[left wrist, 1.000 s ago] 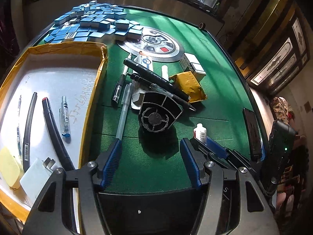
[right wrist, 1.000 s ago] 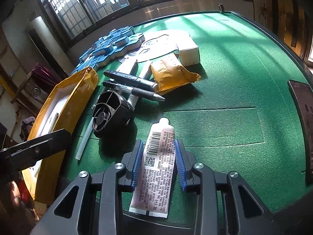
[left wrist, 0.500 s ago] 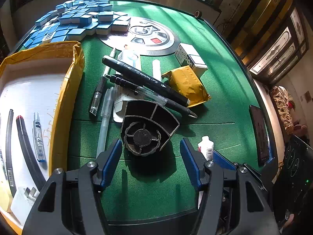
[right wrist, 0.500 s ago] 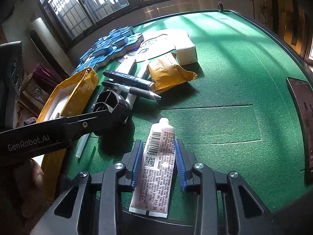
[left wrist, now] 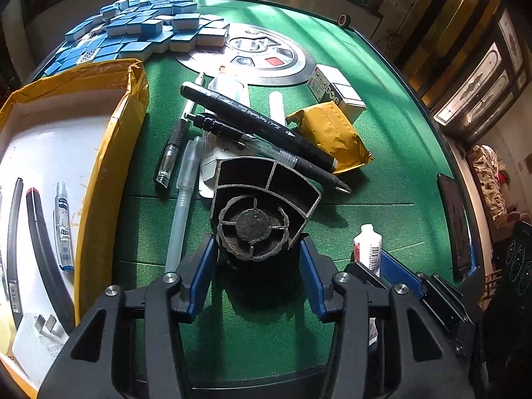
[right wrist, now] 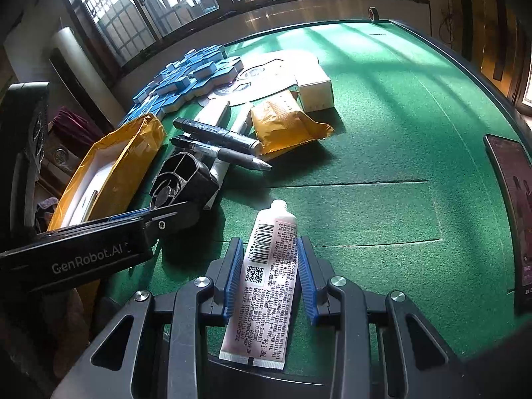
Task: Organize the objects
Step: 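Grasp the black fan-shaped part with the left gripper while the right gripper holds the tube, then carry the black part and white tube over the tray with both grippers, then lower the tube and black part into the tray and open both grippers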
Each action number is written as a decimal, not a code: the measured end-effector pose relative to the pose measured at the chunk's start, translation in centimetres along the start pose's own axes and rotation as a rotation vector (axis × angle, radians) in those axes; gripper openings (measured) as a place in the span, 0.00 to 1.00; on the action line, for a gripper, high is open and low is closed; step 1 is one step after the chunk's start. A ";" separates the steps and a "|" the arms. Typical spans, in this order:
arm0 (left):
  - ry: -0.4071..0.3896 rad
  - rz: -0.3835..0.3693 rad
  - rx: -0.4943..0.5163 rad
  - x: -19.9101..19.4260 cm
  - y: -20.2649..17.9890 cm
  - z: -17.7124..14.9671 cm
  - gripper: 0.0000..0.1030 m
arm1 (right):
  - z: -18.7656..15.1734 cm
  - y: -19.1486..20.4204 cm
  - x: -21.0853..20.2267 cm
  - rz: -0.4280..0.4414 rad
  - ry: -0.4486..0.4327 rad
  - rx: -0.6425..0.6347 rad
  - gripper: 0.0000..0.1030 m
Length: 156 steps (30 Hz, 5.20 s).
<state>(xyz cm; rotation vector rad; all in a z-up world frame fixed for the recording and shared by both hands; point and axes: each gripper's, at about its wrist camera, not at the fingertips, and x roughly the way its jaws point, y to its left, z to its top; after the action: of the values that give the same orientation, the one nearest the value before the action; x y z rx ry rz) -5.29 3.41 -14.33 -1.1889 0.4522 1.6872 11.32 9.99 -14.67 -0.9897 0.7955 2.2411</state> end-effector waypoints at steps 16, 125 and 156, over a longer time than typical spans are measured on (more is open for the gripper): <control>0.046 -0.026 0.030 -1.2 -0.1 -3.3 0.44 | 0.2 0.2 0.2 -0.015 -0.006 -0.003 0.29; -0.217 -0.097 -0.359 -13.7 14.9 -2.0 0.59 | 2.0 14.2 -1.0 0.346 -0.009 -0.183 0.27; -0.112 0.138 -0.475 -9.9 24.8 -3.1 0.59 | 6.7 19.8 6.7 0.304 0.070 -0.243 0.28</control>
<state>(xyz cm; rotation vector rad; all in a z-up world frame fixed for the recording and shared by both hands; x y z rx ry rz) -24.90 -14.97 -12.69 -1.4125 0.0613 2.0392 -9.07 3.13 -10.47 -1.1279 0.7581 2.6249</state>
